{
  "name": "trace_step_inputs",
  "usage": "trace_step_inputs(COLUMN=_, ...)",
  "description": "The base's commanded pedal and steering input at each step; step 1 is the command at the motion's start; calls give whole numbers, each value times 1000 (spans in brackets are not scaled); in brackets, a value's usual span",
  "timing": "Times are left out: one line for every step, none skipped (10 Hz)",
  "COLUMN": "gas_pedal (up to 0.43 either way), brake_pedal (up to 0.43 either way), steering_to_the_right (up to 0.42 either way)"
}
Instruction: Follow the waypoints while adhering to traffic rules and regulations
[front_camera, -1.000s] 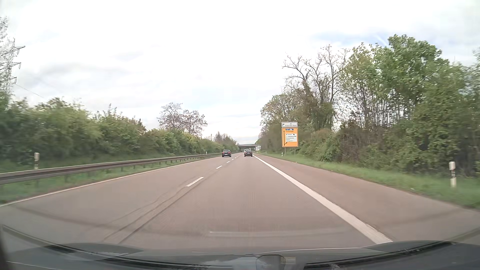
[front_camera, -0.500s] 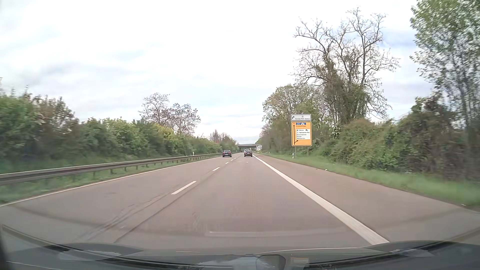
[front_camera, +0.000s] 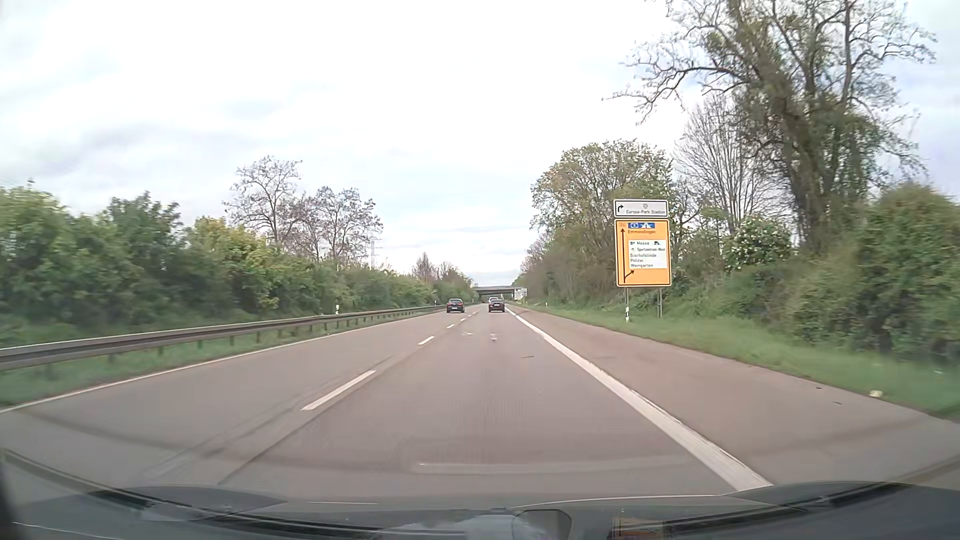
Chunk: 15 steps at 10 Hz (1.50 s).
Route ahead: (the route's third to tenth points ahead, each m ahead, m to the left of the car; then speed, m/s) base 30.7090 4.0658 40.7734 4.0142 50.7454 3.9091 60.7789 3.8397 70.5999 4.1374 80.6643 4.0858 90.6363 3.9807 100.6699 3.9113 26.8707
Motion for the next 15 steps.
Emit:
trace_step_inputs(gas_pedal=150, brake_pedal=0, steering_to_the_right=-1)
trace_step_inputs(gas_pedal=150, brake_pedal=0, steering_to_the_right=-1)
trace_step_inputs(gas_pedal=150, brake_pedal=0, steering_to_the_right=-1)
trace_step_inputs(gas_pedal=150, brake_pedal=0, steering_to_the_right=-1)
trace_step_inputs(gas_pedal=150, brake_pedal=0, steering_to_the_right=-1)
trace_step_inputs(gas_pedal=150, brake_pedal=0, steering_to_the_right=-1)
trace_step_inputs(gas_pedal=150, brake_pedal=0, steering_to_the_right=-1)
trace_step_inputs(gas_pedal=150, brake_pedal=0, steering_to_the_right=-1)
trace_step_inputs(gas_pedal=150, brake_pedal=0, steering_to_the_right=-1)
trace_step_inputs(gas_pedal=150, brake_pedal=0, steering_to_the_right=-1)
trace_step_inputs(gas_pedal=138, brake_pedal=0, steering_to_the_right=-1)
trace_step_inputs(gas_pedal=138, brake_pedal=0, steering_to_the_right=-2)
trace_step_inputs(gas_pedal=138, brake_pedal=0, steering_to_the_right=-1)
trace_step_inputs(gas_pedal=138, brake_pedal=0, steering_to_the_right=-1)
trace_step_inputs(gas_pedal=138, brake_pedal=0, steering_to_the_right=-1)
